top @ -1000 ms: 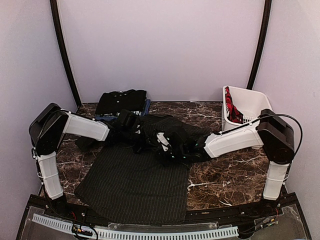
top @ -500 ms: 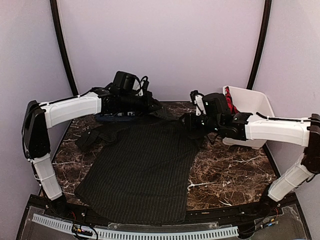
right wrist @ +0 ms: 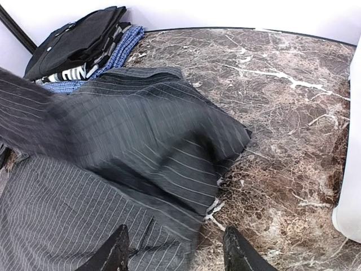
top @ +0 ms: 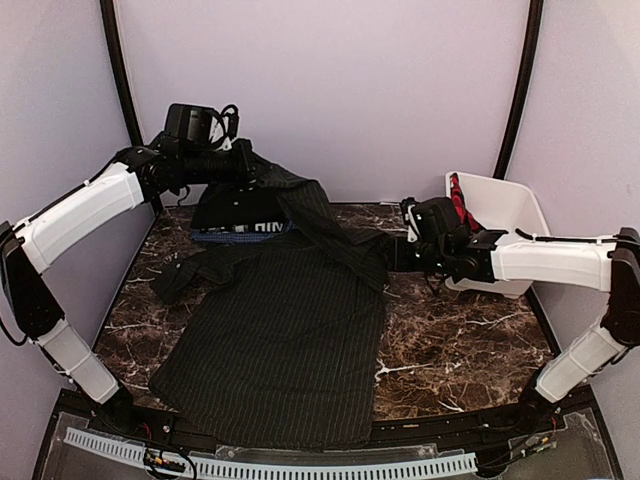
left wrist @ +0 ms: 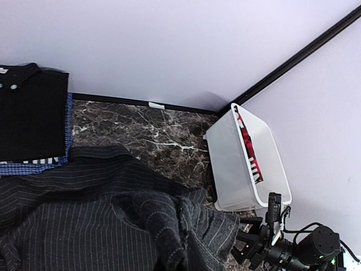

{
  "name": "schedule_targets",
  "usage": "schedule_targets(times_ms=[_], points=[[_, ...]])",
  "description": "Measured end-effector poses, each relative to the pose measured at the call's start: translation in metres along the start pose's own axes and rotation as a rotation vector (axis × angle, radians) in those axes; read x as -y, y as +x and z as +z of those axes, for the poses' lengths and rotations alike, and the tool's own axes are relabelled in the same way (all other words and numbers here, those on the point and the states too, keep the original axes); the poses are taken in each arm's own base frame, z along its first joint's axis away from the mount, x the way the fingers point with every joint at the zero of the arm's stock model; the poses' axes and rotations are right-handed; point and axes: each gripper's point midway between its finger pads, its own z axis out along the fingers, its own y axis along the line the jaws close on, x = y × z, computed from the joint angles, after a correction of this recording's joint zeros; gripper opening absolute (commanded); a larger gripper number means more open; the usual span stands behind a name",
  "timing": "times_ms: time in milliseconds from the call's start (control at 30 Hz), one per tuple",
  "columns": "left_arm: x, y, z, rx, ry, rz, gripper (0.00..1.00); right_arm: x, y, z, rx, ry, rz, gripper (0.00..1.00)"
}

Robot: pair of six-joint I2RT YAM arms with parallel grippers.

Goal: Fold and stack the long sleeve shirts
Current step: Adjust the flattened shirt at the center of the board.

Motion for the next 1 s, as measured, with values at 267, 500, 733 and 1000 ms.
schedule_targets(times_ms=[267,500,733,1000], points=[[-0.040,0.000,-0.017,-0.006,-0.114,-0.090,0.00,0.012,0.017,0.026,-0.069,0.025,0.011,0.52],[-0.083,0.050,-0.029,-0.080,-0.210,-0.233,0.00,0.014,0.033,0.066,-0.163,0.012,0.026,0.51],[-0.113,0.101,-0.048,-0.135,-0.264,-0.373,0.00,0.008,0.036,0.094,-0.194,-0.002,0.028,0.53],[-0.113,0.096,-0.050,-0.112,-0.263,-0.376,0.00,0.025,0.019,0.114,-0.186,0.011,0.080,0.52]])
